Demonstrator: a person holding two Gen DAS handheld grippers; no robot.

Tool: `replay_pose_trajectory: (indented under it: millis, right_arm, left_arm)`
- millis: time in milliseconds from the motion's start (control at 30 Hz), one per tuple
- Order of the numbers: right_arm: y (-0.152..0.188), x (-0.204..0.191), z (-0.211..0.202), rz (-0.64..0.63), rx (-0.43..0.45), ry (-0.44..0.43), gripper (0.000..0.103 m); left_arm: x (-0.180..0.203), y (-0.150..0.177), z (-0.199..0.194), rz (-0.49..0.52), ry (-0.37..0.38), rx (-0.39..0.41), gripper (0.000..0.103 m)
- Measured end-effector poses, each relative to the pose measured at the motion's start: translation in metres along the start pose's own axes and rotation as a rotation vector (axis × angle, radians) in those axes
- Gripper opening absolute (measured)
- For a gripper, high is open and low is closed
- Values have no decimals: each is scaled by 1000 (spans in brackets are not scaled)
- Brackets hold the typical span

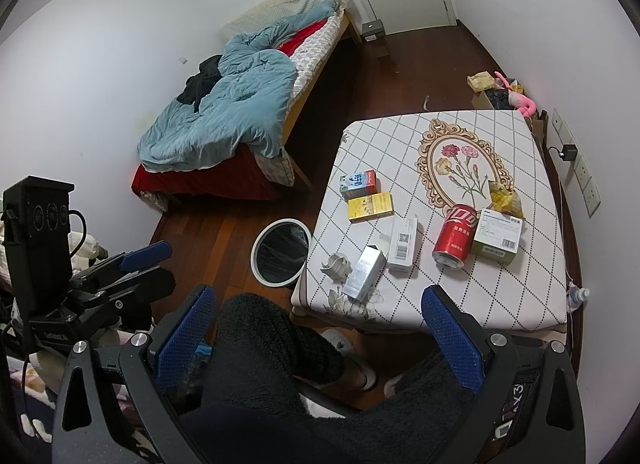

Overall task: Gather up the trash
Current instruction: 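Grasp the white medicine box with the left tool while the right tool grasps the green-white capsule box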

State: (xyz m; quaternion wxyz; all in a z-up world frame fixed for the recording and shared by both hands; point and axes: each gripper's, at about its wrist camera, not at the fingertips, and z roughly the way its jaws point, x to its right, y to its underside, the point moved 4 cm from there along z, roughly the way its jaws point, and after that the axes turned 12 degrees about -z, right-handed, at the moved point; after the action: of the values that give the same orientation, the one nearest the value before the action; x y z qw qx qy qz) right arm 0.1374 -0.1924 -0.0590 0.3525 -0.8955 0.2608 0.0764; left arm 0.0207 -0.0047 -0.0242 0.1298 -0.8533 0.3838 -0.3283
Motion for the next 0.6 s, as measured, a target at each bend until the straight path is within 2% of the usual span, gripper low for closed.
replay_pose_trajectory:
  millis: [133,200,267,333,367,500,600]
  right_arm:
    - [0,0,0,1,0,0,103]
    - [0,1,0,8,1,8,103]
    - [-1,7,1,39,3,34,103]
    - [-1,17,7,70,2,64,103]
    - [0,24,12,90,-2,80,103]
    - [7,67,57,212,-40,142,103]
    - [15,112,96,299,-45,179,103]
  left_arm:
    - [-1,-1,1,2,-9,3,103]
    - [-4,-5,6,9,-58,26,103]
    - [-13,-12,15,26,-181,85,103]
    - [-30,-24,38,45,-358,143,103]
    - [-37,-26,46,45,-393,147,103]
    - [-78,-35,112,6,-519,69,103]
    - [-98,-29,155,-16,-561,-8,103]
